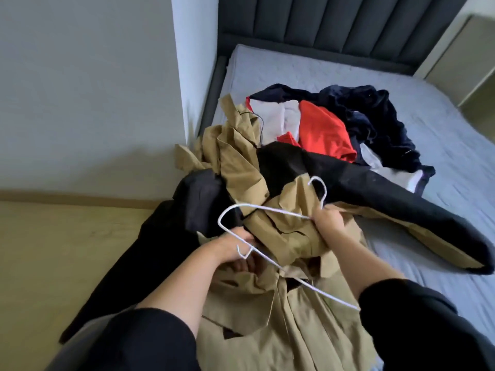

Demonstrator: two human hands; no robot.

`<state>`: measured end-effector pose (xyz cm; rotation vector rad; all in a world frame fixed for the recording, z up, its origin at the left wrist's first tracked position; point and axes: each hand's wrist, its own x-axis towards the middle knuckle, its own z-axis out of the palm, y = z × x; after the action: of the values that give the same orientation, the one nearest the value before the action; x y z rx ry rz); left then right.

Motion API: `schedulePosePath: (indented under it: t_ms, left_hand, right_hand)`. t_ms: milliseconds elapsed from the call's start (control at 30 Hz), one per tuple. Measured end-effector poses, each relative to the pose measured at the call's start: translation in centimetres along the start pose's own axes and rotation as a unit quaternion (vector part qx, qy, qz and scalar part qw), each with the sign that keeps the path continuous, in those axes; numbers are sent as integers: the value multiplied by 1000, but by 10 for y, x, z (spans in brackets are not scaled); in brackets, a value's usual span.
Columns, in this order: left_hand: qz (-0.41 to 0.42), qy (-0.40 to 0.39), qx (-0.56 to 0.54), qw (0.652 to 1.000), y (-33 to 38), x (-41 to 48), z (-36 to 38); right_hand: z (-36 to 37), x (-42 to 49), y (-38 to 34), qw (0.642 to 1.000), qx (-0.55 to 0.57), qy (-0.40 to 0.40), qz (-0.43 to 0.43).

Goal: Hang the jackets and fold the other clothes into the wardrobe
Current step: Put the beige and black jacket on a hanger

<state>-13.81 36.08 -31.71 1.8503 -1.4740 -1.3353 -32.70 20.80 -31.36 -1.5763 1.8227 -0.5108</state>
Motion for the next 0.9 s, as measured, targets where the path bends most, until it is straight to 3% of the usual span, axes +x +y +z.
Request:
schedulePosePath:
  t_ms: [67, 167, 267, 333, 433, 567, 700, 800, 900]
  left_hand:
    - [9, 190, -115, 975, -6, 8, -6]
    - [8, 322, -122, 939, -13, 19, -10]
    - [83, 353, 45, 931, -11, 31, -14]
    - [156, 320, 160, 921, -8, 41, -18]
    - [114, 276, 256, 919, -17, 57, -19]
    - [-27, 324, 273, 905, -29, 64, -18]
    - [-112, 326, 268, 899, -36, 64, -27]
    - [-120, 351, 238, 898, -38, 61, -29]
    - [-87, 385, 70, 916, -42, 54, -34]
  right_hand:
    - [9, -7, 25, 997, -49, -43, 40]
    - [20, -12, 49, 994, -33, -44, 96]
    - [24, -10, 51, 993, -16, -39, 108]
    - [27, -8, 55, 994, -10, -34, 107]
    - [34, -9, 63, 994, -12, -29, 102]
    - [38, -10, 70, 994, -14, -39, 97]
    - [39, -10, 72, 996, -9, -32, 88]
    - [39, -9, 71, 996, -10, -31, 87]
    - [40, -8, 73, 996, -13, -31, 83]
